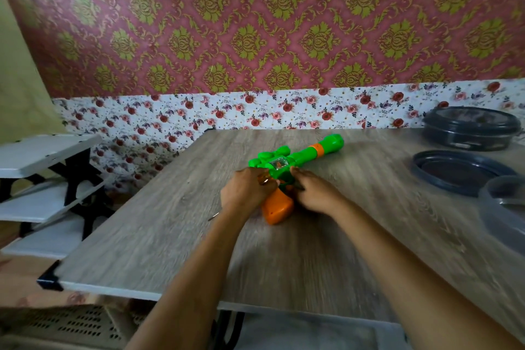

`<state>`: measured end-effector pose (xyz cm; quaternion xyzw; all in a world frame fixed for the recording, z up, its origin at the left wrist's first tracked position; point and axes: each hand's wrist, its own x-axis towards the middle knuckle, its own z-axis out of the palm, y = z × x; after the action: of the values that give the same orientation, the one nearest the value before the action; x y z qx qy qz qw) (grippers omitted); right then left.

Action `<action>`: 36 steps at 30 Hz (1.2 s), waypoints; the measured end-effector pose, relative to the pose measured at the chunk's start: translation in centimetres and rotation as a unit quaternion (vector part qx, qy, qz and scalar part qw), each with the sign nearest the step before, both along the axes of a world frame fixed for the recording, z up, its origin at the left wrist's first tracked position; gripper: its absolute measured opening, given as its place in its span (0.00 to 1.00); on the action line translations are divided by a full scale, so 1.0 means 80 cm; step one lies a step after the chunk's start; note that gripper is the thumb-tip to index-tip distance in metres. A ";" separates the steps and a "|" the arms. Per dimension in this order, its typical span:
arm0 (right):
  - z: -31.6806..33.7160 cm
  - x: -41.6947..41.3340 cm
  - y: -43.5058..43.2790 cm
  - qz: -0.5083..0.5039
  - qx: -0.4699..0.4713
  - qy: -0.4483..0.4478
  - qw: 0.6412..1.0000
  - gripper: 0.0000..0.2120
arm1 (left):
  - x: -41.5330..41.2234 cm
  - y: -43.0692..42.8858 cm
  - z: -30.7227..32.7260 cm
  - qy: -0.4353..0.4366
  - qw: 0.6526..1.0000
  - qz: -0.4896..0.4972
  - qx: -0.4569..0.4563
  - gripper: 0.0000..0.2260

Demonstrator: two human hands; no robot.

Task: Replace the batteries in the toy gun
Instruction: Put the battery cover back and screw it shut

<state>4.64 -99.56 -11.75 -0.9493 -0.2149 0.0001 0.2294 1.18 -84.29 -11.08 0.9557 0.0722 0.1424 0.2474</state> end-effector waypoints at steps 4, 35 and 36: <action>-0.001 0.013 0.055 0.024 -0.029 0.005 0.999 0.28 | 0.007 0.054 -0.004 0.006 1.000 0.026 -0.011 0.19; 0.027 -0.084 -0.130 -0.155 0.124 -0.077 0.977 0.25 | -0.053 -0.049 0.024 -0.232 0.913 -0.196 0.273 0.05; 0.032 -0.092 -0.149 -0.167 0.133 -0.087 0.973 0.24 | -0.055 -0.074 0.030 -0.209 0.927 -0.195 0.244 0.06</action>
<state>-2.73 -111.50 -9.15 -0.9290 -0.0706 -0.1496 0.3311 -3.21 -90.18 -8.71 0.9304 -0.2060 0.3007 0.0387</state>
